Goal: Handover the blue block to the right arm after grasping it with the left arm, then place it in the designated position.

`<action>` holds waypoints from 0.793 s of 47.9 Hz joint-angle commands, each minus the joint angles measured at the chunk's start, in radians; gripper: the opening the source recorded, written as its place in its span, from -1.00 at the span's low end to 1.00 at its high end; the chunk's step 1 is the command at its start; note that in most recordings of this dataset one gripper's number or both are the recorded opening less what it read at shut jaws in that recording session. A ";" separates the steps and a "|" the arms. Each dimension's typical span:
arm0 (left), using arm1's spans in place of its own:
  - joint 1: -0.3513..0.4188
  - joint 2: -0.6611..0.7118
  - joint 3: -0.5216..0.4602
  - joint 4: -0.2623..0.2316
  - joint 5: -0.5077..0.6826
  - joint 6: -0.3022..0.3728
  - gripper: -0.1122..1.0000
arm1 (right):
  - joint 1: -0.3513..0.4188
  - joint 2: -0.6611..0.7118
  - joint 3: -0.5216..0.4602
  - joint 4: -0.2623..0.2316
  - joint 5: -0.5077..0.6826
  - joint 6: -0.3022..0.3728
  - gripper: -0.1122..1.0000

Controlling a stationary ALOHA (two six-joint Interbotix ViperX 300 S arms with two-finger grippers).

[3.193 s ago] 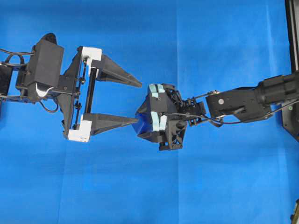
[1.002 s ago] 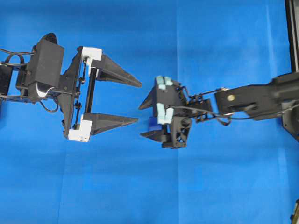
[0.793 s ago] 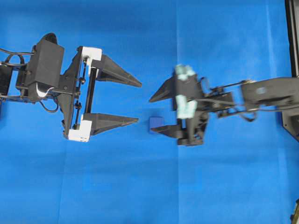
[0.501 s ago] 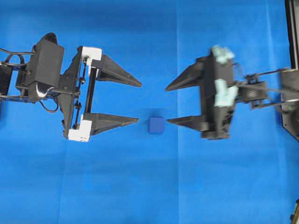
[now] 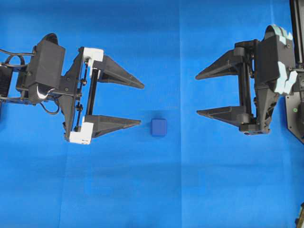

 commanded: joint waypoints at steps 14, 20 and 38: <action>0.002 -0.017 -0.029 0.000 -0.006 -0.002 0.88 | 0.002 -0.002 -0.011 -0.011 -0.011 -0.002 0.63; 0.002 -0.017 -0.028 0.000 -0.006 -0.002 0.88 | 0.003 -0.008 -0.003 -0.020 -0.034 -0.002 0.62; 0.000 -0.017 -0.026 0.000 -0.006 -0.002 0.88 | 0.002 -0.043 0.080 -0.063 -0.232 -0.002 0.61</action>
